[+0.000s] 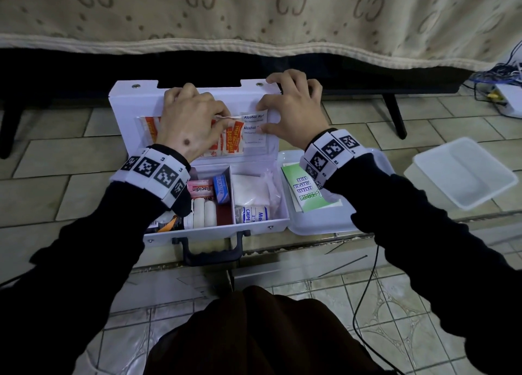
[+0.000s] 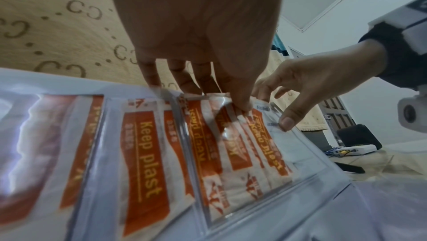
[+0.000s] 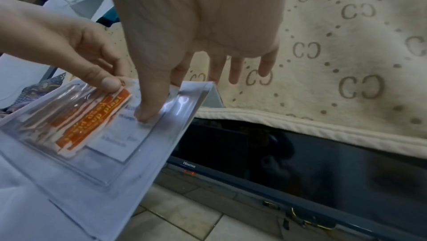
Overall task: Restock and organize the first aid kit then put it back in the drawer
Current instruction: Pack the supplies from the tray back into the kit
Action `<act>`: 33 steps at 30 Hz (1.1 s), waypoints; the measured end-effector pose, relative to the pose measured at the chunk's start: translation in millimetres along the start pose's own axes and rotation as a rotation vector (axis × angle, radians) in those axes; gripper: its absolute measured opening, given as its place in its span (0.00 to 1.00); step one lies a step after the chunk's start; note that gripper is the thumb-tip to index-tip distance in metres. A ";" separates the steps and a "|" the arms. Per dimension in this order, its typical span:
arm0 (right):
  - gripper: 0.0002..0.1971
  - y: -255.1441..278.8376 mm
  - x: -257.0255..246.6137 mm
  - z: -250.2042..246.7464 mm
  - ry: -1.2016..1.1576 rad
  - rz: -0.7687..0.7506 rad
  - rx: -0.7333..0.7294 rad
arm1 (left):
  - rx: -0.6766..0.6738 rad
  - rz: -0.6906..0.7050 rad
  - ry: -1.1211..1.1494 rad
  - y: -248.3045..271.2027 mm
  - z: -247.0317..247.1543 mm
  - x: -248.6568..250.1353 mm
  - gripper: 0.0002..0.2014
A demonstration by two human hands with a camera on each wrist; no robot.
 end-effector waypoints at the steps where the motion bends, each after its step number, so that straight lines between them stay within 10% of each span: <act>1: 0.19 -0.3 0.0 0.1 0.008 -0.006 -0.011 | 0.002 0.003 0.001 0.1 -0.2 0.0 0.16; 14: 0.12 18.8 -6.1 -3.5 0.022 0.072 0.229 | 0.029 0.011 0.008 6.0 -5.4 1.0 0.16; 33: 0.16 21.9 -13.8 -1.6 0.191 0.001 0.175 | 0.018 0.011 0.008 3.6 -3.1 0.6 0.16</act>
Point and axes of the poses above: each hand's wrist, its own y-axis away from the middle knuckle, its own z-axis out of the palm, x = y × z, the point moved 7 cm from there along -y, towards the middle knuckle, and after that the axes turned 14 degrees about -z, right-handed, at the moved point
